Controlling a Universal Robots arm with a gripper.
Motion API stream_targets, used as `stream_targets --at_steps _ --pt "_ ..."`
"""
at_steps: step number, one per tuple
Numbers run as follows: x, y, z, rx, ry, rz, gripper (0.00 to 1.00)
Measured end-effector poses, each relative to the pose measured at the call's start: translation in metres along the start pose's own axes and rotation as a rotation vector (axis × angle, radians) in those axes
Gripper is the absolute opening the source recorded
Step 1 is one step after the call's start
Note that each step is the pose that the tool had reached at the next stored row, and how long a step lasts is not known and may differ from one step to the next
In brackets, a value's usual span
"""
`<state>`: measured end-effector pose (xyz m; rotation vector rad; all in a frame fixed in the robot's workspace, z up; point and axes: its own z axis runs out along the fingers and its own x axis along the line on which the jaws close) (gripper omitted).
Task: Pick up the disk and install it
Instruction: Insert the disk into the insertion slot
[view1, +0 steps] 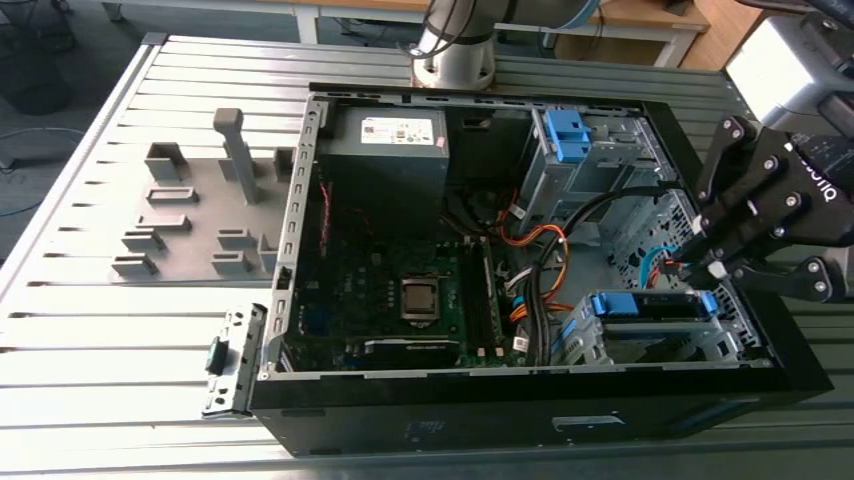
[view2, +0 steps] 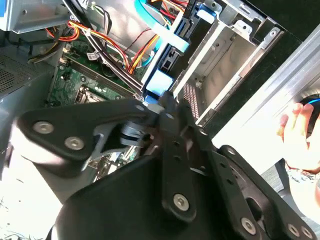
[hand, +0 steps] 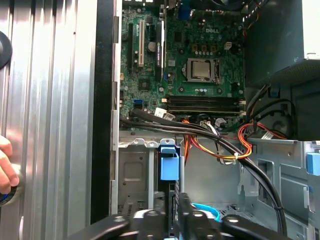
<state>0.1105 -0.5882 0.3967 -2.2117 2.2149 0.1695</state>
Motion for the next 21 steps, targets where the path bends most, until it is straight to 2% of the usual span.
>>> stream_targets --at_steps 1,3,12,14,19,21 --pt "0.0000 0.0000 0.0000 0.0000 -0.0001 0.000 0.24" --pt "0.0000 0.0000 0.0001 0.0000 0.0000 0.000 0.13" --pt "0.0002 -0.0016 0.0020 0.0000 0.0000 0.000 0.11" --pt "0.0004 -0.0077 0.0042 -0.0006 0.0005 0.000 0.11" --pt "0.0007 -0.0302 0.0100 -0.0037 0.0003 0.000 0.11" --pt "0.0008 -0.0353 0.0129 -0.0044 0.0005 0.000 0.11"
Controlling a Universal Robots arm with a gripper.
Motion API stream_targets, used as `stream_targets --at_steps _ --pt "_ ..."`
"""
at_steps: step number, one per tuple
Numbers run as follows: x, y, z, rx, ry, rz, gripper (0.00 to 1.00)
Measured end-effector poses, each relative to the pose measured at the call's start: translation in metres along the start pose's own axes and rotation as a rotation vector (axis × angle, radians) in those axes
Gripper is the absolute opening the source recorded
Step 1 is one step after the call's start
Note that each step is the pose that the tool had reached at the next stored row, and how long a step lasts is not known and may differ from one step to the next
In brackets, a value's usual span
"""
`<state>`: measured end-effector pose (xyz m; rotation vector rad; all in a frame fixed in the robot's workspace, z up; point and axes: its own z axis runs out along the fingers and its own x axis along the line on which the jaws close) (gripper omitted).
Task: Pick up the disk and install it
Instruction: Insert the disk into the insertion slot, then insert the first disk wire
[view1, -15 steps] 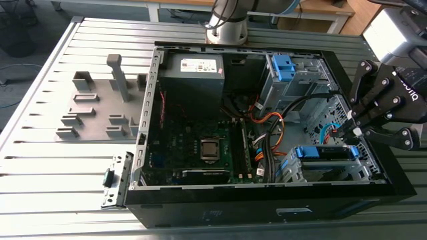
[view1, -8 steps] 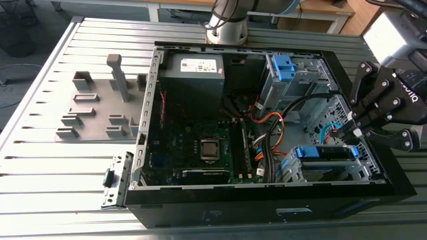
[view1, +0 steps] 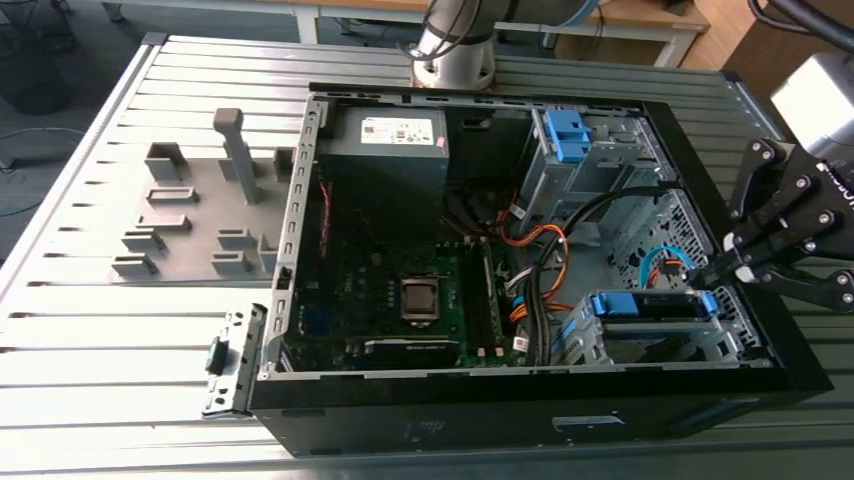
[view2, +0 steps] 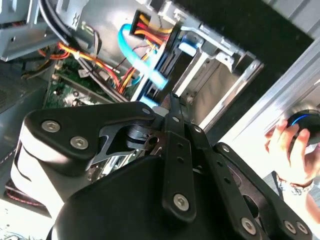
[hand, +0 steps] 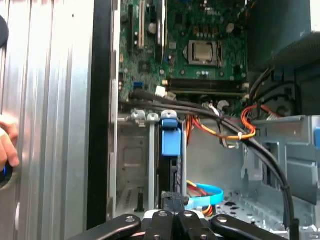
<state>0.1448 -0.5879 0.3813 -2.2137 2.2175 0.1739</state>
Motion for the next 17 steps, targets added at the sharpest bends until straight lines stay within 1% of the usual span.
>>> stream_targets --at_steps 1,13,15,16,17 --pt "0.0000 -0.0008 0.0005 0.0000 0.0002 0.000 0.11" --pt "0.0000 -0.0010 0.0006 0.0001 0.0002 0.000 0.11" --pt "0.0000 -0.0010 0.0006 0.0000 0.0003 0.000 0.23" --pt "0.0000 -0.0010 0.0006 0.0000 0.0002 0.000 0.23" --pt "0.0000 -0.0010 0.0006 0.0000 0.0003 0.000 0.29"
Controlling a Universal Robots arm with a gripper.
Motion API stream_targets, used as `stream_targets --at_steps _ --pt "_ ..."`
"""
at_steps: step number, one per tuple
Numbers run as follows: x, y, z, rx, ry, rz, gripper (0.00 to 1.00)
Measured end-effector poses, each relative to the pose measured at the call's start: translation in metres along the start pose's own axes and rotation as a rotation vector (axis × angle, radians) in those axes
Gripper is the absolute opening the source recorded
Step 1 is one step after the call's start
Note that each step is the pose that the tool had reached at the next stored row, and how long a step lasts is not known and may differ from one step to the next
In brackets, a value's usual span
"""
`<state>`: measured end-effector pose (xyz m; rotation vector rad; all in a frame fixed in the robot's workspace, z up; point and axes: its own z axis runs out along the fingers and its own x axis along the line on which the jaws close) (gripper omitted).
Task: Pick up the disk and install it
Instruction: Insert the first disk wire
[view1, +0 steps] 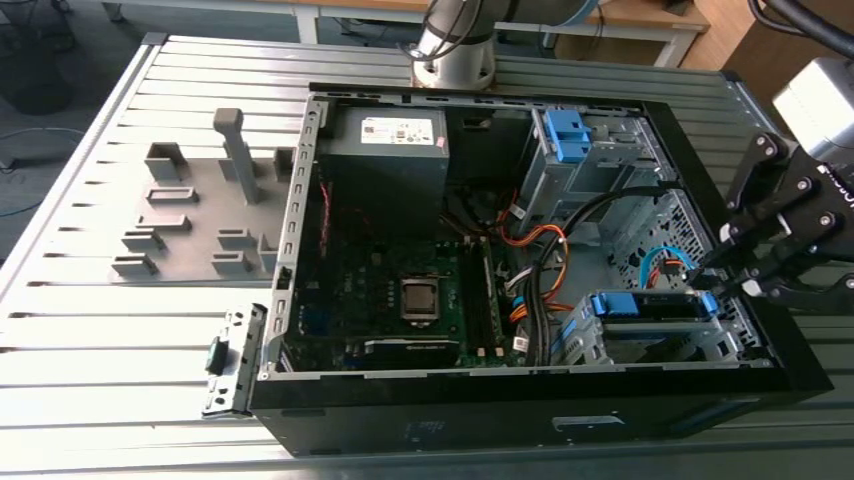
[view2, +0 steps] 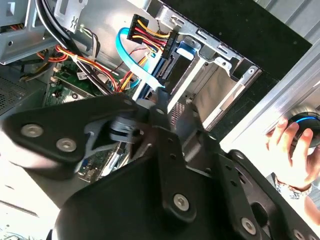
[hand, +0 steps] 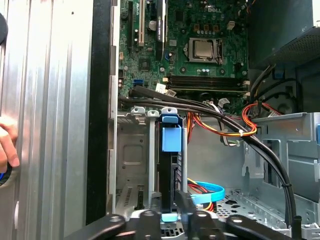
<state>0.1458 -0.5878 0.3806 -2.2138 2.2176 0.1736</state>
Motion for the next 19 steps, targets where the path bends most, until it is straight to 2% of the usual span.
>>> stream_targets --at_steps 1,2,3,7,13,19 --pt "0.0000 0.0000 0.0000 0.0000 0.0000 0.000 0.35" --pt "0.0000 0.0000 0.0000 0.0000 0.0000 0.000 0.35" --pt "0.0000 0.0000 0.0000 0.0000 0.0000 0.000 0.41" --pt "-0.0018 -0.0014 0.0015 -0.0001 0.0010 0.000 0.41" --pt "-0.0164 -0.0106 0.0106 -0.0028 0.0027 0.000 0.41" --pt "-0.0196 -0.0229 0.0211 -0.0055 0.0037 0.001 0.41"
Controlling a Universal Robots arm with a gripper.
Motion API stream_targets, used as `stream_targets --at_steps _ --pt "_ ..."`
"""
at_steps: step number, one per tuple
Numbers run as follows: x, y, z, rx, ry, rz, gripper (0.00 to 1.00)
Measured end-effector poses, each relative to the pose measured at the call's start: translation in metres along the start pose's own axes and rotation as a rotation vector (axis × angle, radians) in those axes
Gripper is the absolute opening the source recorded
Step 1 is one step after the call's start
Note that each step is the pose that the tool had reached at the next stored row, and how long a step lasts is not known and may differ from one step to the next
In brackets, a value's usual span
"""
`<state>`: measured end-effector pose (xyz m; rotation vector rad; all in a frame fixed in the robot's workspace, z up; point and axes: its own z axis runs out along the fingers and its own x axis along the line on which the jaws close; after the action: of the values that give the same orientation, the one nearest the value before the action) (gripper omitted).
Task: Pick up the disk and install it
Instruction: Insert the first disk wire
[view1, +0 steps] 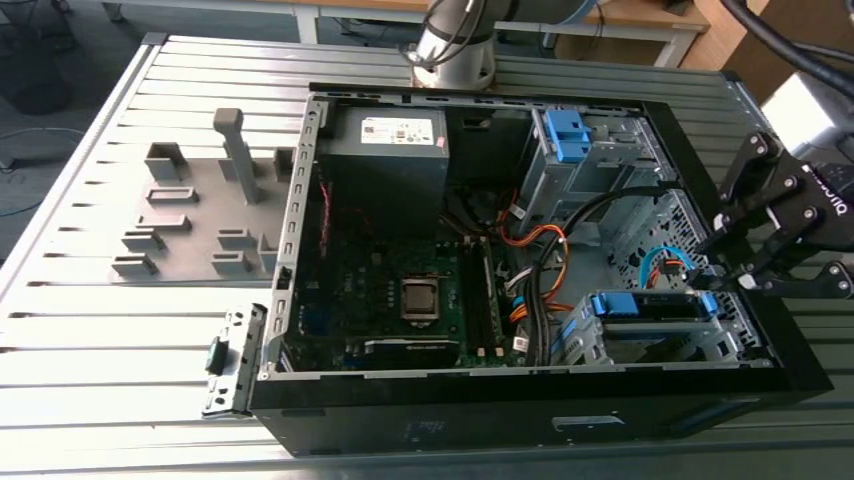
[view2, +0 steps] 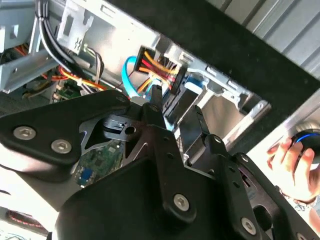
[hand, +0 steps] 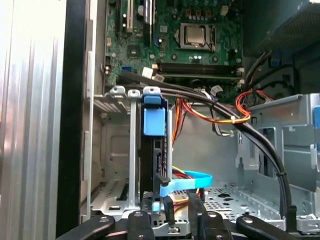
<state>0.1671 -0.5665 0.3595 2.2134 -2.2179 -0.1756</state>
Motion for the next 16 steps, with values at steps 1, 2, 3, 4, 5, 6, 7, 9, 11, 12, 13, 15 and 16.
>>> stream_targets --at_steps 1,2,3,4,5,6,7,9,11,12,13,15,16 --pt "0.0000 -0.0013 0.0016 -0.0001 0.0007 0.000 0.41" --pt "0.0001 -0.0022 0.0033 -0.0001 0.0014 0.000 0.41" --pt "0.0002 -0.0028 0.0051 -0.0001 0.0018 0.000 0.41" --pt "0.0004 -0.0030 0.0069 0.0000 0.0022 0.000 0.41" --pt "0.0005 -0.0032 0.0086 0.0000 0.0026 0.000 0.41" --pt "0.0006 -0.0036 0.0106 0.0000 0.0031 0.000 0.41" --pt "0.0008 -0.0038 0.0123 0.0000 0.0038 0.000 0.41" --pt "0.0009 -0.0042 0.0159 -0.0001 0.0050 0.000 0.41" --pt "0.0010 -0.0045 0.0185 -0.0001 0.0050 0.000 0.41" --pt "0.0010 -0.0045 0.0185 -0.0001 0.0052 0.000 0.41" --pt "0.0010 -0.0045 0.0185 -0.0001 0.0053 0.000 0.41" --pt "0.0011 -0.0045 0.0186 -0.0001 0.0053 0.000 0.41" --pt "0.0011 -0.0045 0.0187 -0.0001 0.0051 0.000 0.41"
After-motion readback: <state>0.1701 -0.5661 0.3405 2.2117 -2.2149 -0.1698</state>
